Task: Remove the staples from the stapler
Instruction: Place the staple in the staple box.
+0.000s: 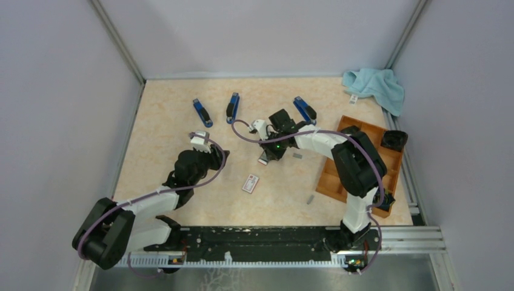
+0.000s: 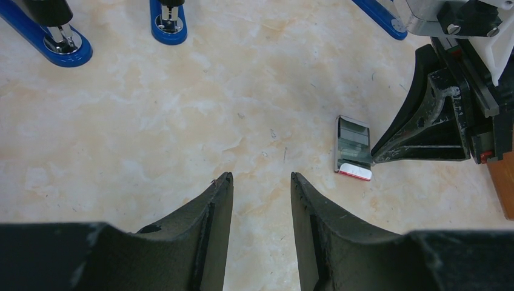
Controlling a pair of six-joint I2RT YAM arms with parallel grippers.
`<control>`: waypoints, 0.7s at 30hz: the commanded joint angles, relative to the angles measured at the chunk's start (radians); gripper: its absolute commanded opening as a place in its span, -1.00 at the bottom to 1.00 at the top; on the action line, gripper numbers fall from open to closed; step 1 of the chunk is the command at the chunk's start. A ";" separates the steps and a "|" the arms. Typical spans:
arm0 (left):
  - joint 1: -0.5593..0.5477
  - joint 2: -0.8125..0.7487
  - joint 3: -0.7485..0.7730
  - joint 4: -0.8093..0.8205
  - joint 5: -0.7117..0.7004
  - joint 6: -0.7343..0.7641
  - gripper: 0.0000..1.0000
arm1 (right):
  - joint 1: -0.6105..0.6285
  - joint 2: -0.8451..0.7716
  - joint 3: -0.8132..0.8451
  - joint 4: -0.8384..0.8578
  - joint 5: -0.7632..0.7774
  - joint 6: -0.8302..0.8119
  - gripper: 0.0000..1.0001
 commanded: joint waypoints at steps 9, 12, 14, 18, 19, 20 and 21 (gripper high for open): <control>0.001 0.015 0.032 0.008 0.012 0.011 -0.09 | 0.013 0.014 0.044 0.042 -0.001 0.021 -0.99; 0.001 0.015 0.034 0.007 0.012 0.011 -0.08 | 0.014 0.018 0.044 0.041 -0.003 0.021 -0.99; 0.001 0.014 0.033 0.007 0.013 0.011 -0.08 | 0.014 0.020 0.045 0.042 -0.003 0.022 -0.99; 0.000 0.015 0.034 0.007 0.013 0.011 -0.09 | 0.014 0.020 0.045 0.041 -0.003 0.023 -0.99; 0.001 0.015 0.034 0.007 0.013 0.012 -0.08 | 0.014 0.018 0.046 0.040 -0.005 0.022 -0.99; 0.000 0.015 0.034 0.007 0.013 0.011 -0.08 | 0.014 0.013 0.045 0.040 -0.007 0.022 -0.99; 0.001 0.015 0.033 0.007 0.013 0.011 -0.08 | 0.014 0.006 0.046 0.041 -0.013 0.023 -0.99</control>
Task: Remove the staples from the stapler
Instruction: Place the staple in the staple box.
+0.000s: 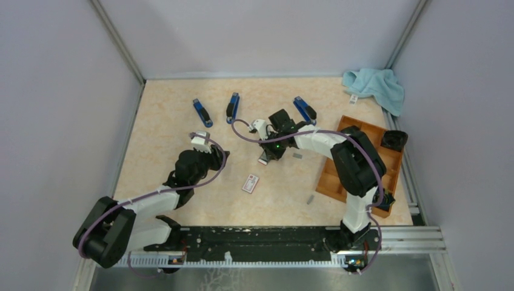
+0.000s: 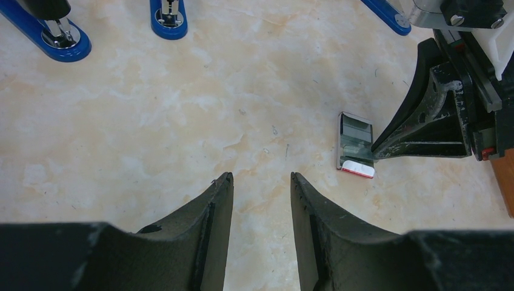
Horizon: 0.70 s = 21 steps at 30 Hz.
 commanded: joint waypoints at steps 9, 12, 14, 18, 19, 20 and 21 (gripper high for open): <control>0.001 0.002 0.032 0.009 0.011 0.011 -0.08 | 0.007 -0.098 0.019 0.028 -0.032 -0.019 -0.96; 0.001 0.001 0.032 0.009 0.011 0.011 -0.09 | -0.002 -0.100 0.013 0.000 -0.040 -0.050 -0.96; 0.000 0.002 0.032 0.008 0.010 0.012 -0.09 | -0.010 -0.103 0.002 -0.016 -0.057 -0.075 -0.94; 0.001 0.006 0.035 0.009 0.012 0.011 -0.09 | -0.012 -0.089 -0.011 -0.029 -0.064 -0.094 -0.80; 0.001 0.007 0.036 0.007 0.011 0.011 -0.09 | -0.012 -0.079 -0.006 -0.036 -0.067 -0.095 -0.79; 0.002 0.006 0.036 0.007 0.011 0.011 -0.09 | -0.012 -0.067 0.002 -0.043 -0.067 -0.098 -0.79; 0.001 0.007 0.037 0.007 0.011 0.011 -0.09 | -0.012 -0.057 0.009 -0.051 -0.066 -0.100 -0.79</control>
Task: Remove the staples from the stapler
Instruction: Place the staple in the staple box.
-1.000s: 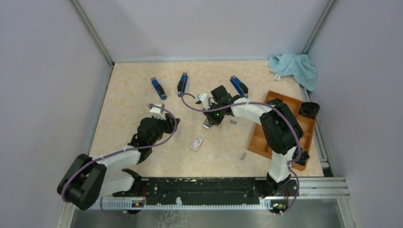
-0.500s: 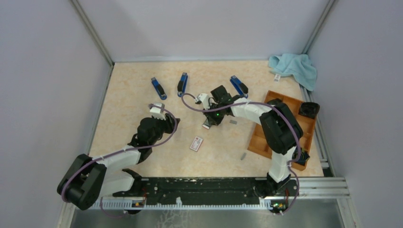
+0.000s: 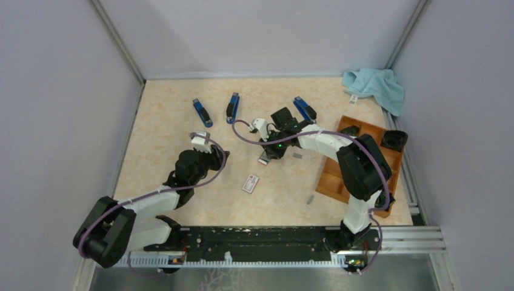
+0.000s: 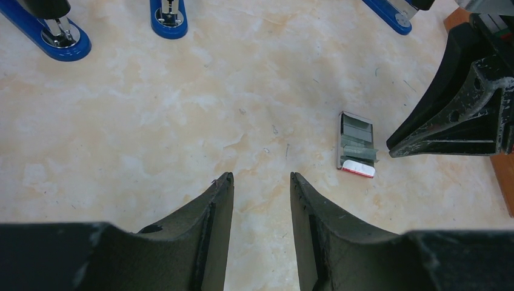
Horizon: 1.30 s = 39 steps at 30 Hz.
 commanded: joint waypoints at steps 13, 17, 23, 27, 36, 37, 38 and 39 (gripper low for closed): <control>0.002 0.007 0.036 0.008 0.013 0.011 -0.09 | 0.001 0.048 0.038 -0.039 0.009 -0.031 -0.91; 0.002 0.008 0.037 0.007 0.014 0.011 -0.09 | 0.003 0.050 0.038 -0.032 0.009 -0.024 -0.92; 0.002 0.013 0.041 0.004 0.015 0.013 -0.09 | 0.010 0.061 0.046 -0.019 0.008 -0.009 -0.92; 0.001 0.012 0.041 0.005 0.015 0.013 -0.09 | 0.014 0.061 0.048 -0.008 0.012 0.001 -0.92; 0.001 0.012 0.040 0.006 0.018 0.013 -0.10 | 0.032 0.067 0.059 0.006 0.027 0.015 -0.92; 0.002 0.012 0.041 0.005 0.018 0.014 -0.10 | 0.033 0.067 0.060 0.007 0.031 0.015 -0.92; 0.002 0.012 0.041 0.006 0.018 0.014 -0.10 | 0.034 0.067 0.060 0.010 0.034 0.016 -0.92; 0.002 0.012 0.041 0.006 0.019 0.014 -0.10 | 0.034 0.067 0.058 0.012 0.035 0.019 -0.92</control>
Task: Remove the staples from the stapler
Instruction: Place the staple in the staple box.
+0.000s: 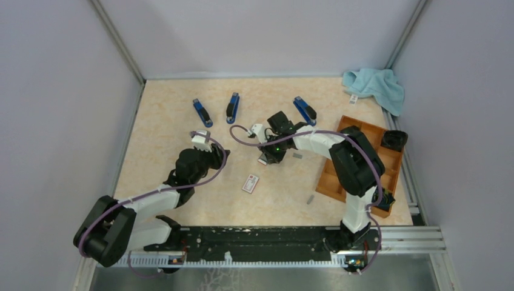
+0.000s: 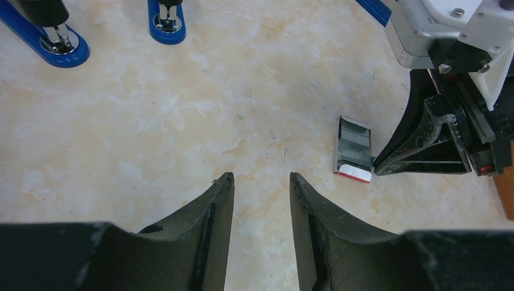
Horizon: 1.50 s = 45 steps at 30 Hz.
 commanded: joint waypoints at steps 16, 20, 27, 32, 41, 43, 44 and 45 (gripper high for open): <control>0.002 0.008 0.027 0.009 0.012 0.014 -0.10 | 0.021 -0.008 0.040 0.086 0.043 0.034 -0.95; 0.003 0.010 0.027 0.008 0.013 0.014 -0.10 | 0.022 -0.013 0.041 0.091 0.049 0.037 -0.95; 0.004 0.012 0.031 0.006 0.013 0.015 -0.09 | 0.009 -0.075 0.038 0.079 -0.050 0.035 -0.90; 0.003 0.011 0.041 -0.011 0.016 0.014 -0.05 | -0.063 -0.139 0.027 0.055 -0.166 0.032 -0.81; 0.004 -0.009 0.021 -0.004 -0.011 -0.001 -0.04 | -0.066 -0.126 -0.060 0.035 -0.192 -0.107 -0.95; 0.003 -0.010 0.020 -0.003 -0.016 -0.003 -0.05 | -0.045 -0.102 -0.055 0.026 -0.160 -0.114 -0.98; 0.004 -0.010 0.020 -0.003 -0.018 -0.003 -0.05 | -0.037 -0.092 -0.053 0.023 -0.149 -0.114 -1.00; 0.003 -0.011 0.019 -0.002 -0.019 -0.005 -0.05 | -0.030 -0.082 -0.051 0.021 -0.138 -0.110 -1.00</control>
